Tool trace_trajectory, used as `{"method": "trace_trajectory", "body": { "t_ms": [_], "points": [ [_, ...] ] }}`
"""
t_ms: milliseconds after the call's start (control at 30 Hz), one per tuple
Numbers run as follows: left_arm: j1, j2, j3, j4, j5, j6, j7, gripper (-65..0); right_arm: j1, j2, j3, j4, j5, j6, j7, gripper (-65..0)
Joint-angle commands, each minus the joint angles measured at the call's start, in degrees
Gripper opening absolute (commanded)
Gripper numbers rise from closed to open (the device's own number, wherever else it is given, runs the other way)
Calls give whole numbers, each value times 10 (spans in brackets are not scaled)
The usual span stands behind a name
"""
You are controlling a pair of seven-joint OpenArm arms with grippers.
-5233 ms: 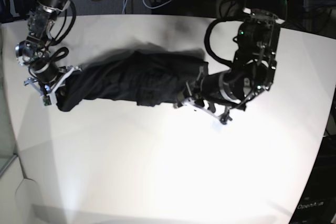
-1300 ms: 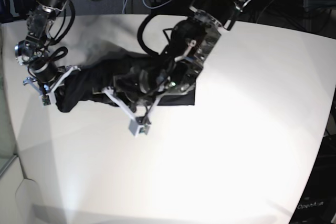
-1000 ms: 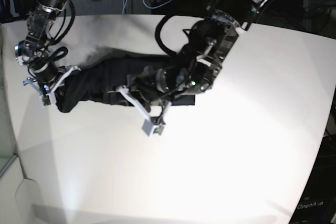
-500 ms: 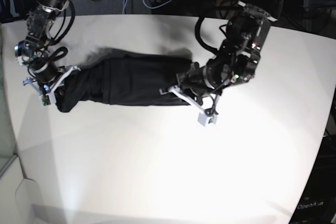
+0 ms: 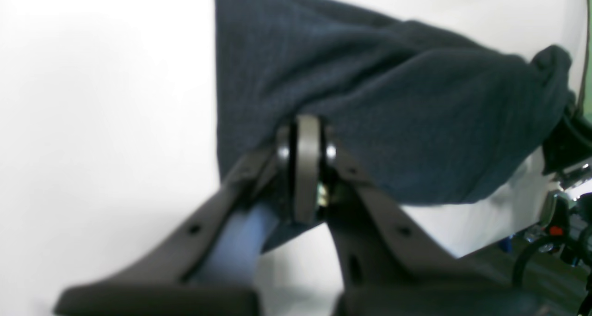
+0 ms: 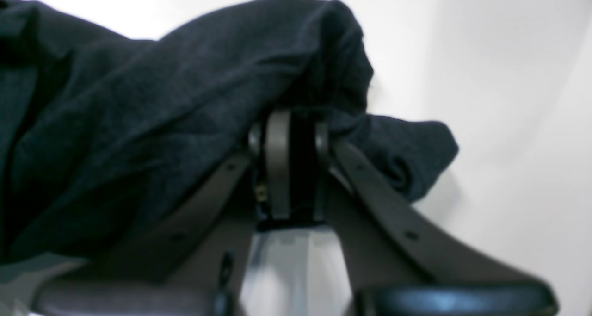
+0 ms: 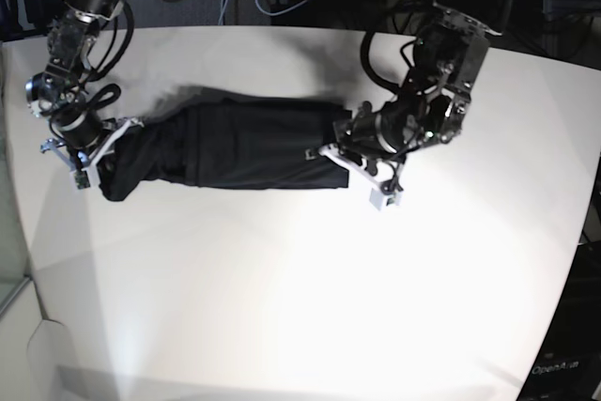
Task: Fold the T-shirt properly
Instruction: 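Pull the left gripper back to the new fold edge and grasp it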
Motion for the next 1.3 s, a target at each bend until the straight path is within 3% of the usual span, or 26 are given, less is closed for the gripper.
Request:
{"method": "trace_trajectory", "body": {
  "t_ms": [0,267,467,633,767,933,1000,1100,1267],
  "points": [
    [-10,1,-2,6,-5,-5,-8,-642,6,5,0,4,-6,1,-7,-596],
    [-10,-2,-2,-31,-3,-5,-8,-642,6,5,0,9,-6,1,-7,-595],
    [-9,1,-3,-52,58,-6,-8,-642,12,17,0,21,-6,1,-7,-589],
    [-9,-4,-3,-52,59,-6,-27,-642,8,17,2,78,-6,1,-11,-589],
    [-9,-18,-3,-52,58,-6,-27,-642,8,17,3,102,-6,1,-18,-586],
    [-9,-45,-5,-53,58,-7,-29,-642,10,17,4,106,-6,1,-66,-579],
    [-9,-52,-5,-53,58,-7,-33,-642,12,15,4,107,-5,1,-84,-514],
    [-9,-63,-5,-53,57,-7,-48,-642,14,12,5,107,-3,1,-107,-348],
    [-9,-67,-27,-66,57,-7,-49,-642,8,-10,5,128,-3,1,-120,-131]
  ]
}}
